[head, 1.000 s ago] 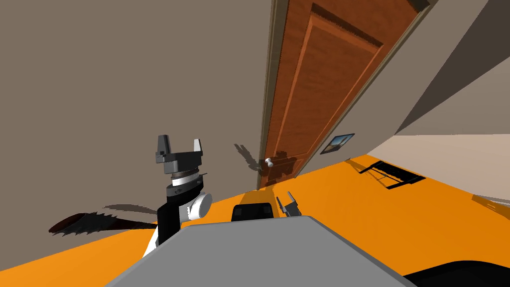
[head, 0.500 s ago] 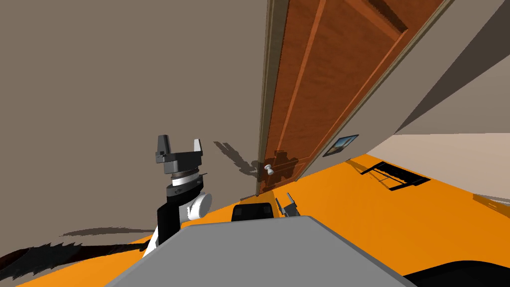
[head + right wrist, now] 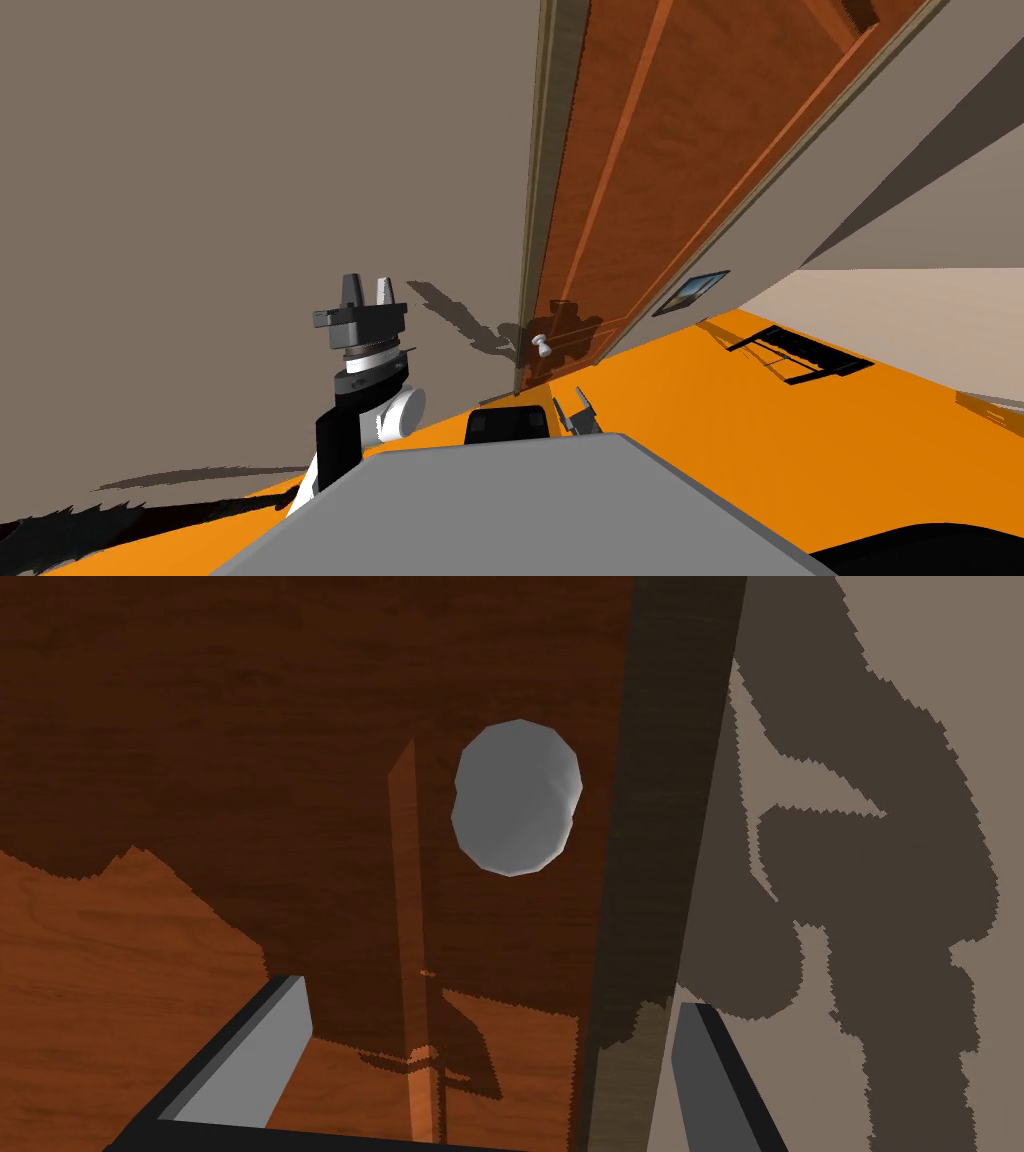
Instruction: Pull the door open
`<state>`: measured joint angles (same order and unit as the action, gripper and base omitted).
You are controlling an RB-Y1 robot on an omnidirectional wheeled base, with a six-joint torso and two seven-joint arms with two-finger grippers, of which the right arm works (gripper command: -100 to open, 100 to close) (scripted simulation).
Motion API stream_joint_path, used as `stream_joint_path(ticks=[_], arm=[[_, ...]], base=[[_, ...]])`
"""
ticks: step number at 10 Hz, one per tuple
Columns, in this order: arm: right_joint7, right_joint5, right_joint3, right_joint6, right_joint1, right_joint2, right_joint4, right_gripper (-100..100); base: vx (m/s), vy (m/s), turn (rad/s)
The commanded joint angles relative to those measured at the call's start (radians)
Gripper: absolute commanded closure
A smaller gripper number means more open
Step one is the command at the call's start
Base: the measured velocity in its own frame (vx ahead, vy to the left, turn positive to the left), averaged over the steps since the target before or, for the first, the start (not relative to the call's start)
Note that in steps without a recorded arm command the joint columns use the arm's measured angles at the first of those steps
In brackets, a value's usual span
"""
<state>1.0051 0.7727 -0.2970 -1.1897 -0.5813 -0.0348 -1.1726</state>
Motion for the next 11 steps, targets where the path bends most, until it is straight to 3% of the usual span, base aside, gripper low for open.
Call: stream_joint_path(ticks=[1, 5, 11], arm=[[0.001, 0.0, 0.0, 0.001, 0.002, 0.01, 0.002, -100], [0.002, 0.0, 0.002, 0.006, 0.01, 0.04, 0.006, -100], [0.006, -0.005, 0.01, 0.028, 0.041, 0.123, 0.024, -100]], base=[[-0.217, 0.012, 0.037], [-0.225, 0.02, 0.053], [-0.215, -0.002, 0.045]])
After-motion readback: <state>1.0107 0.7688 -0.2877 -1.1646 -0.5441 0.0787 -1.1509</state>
